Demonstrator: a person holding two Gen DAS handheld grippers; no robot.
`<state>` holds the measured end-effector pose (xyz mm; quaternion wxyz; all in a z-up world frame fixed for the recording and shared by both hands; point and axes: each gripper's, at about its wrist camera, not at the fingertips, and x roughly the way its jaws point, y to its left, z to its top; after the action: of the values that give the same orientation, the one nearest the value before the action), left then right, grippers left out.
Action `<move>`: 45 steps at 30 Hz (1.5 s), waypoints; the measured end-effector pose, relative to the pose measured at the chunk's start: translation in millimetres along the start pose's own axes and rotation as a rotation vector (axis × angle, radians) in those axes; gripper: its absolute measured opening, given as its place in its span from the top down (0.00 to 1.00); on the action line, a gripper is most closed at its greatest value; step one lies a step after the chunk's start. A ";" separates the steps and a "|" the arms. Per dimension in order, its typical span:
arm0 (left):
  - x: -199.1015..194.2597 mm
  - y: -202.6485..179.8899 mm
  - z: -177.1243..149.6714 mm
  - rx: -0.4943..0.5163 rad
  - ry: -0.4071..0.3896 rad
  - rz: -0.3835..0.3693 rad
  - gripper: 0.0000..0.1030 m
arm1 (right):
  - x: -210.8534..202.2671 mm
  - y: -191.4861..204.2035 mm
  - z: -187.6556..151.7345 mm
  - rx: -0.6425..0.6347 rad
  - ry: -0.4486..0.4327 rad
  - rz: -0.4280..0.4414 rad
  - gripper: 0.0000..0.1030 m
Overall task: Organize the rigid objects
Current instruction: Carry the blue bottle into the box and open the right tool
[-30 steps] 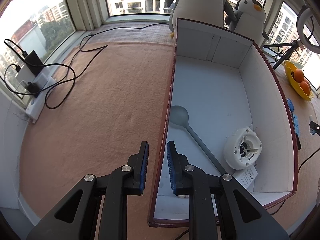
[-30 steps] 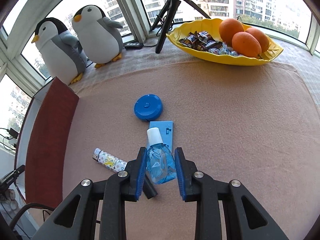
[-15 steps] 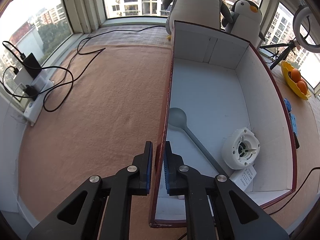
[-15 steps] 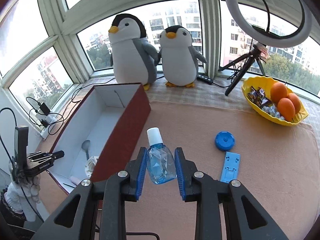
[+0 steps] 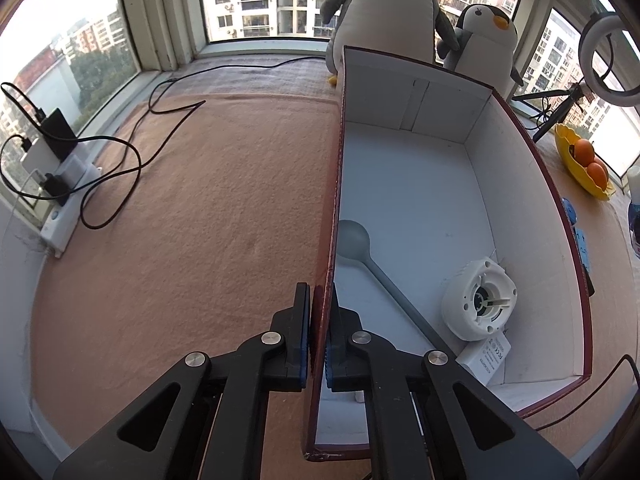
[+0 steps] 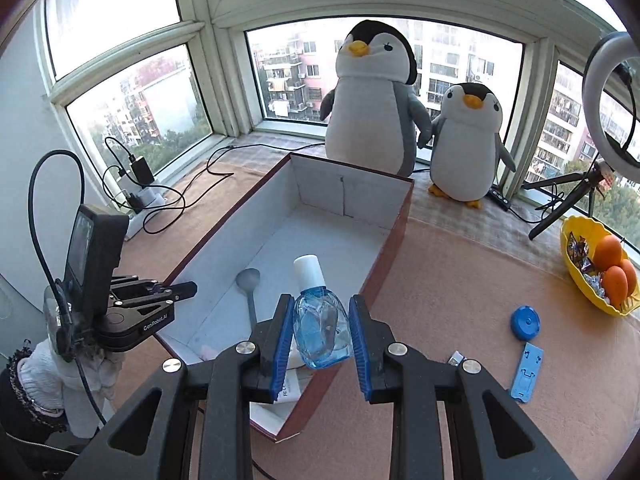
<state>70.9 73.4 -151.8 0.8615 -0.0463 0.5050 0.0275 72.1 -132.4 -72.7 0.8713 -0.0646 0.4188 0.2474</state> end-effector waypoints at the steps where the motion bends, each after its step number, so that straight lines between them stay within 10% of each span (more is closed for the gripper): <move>1: 0.0 0.1 -0.2 0.000 -0.001 -0.002 0.96 | 3.0 4.3 0.1 -0.007 0.006 0.004 0.76; 45: 1.1 1.7 1.3 0.016 -0.010 -0.029 0.95 | 63.2 48.2 -4.6 -0.014 0.139 0.036 0.75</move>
<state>72.4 75.3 -152.3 0.8648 -0.0465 0.4999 0.0110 78.8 -68.1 -119.3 0.8350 -0.0801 0.4779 0.2607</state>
